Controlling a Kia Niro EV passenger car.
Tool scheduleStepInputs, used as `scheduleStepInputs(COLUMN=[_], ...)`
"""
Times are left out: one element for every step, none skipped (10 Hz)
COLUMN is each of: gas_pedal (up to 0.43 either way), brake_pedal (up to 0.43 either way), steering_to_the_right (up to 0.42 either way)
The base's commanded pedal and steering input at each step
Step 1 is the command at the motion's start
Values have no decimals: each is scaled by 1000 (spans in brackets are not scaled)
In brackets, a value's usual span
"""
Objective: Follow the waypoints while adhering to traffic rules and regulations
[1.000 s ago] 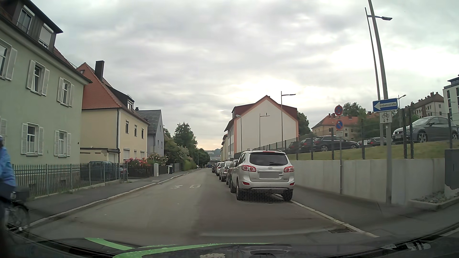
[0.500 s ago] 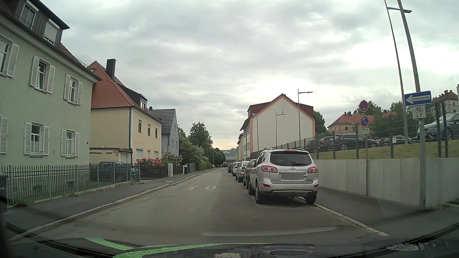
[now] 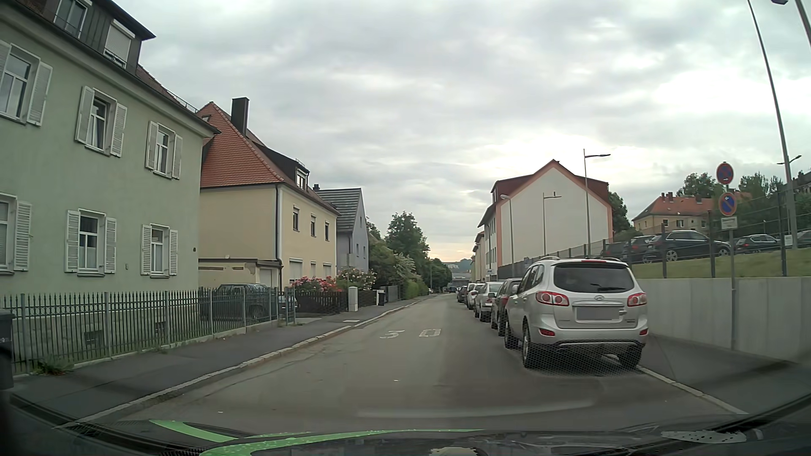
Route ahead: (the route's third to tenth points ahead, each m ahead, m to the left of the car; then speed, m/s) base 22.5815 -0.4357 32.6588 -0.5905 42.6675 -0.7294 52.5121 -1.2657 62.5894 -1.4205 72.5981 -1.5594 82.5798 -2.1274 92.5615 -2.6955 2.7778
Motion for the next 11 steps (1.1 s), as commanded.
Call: scheduleStepInputs(gas_pedal=[280, 280, 280, 280, 280, 280, 280, 280, 280, 280, 280], brake_pedal=[0, 0, 0, 0, 0, 0, 0, 0, 0, 0, 0], steering_to_the_right=[-367, -336, -294, -259, -211, -166, -127, -70, -19, 33, 64])
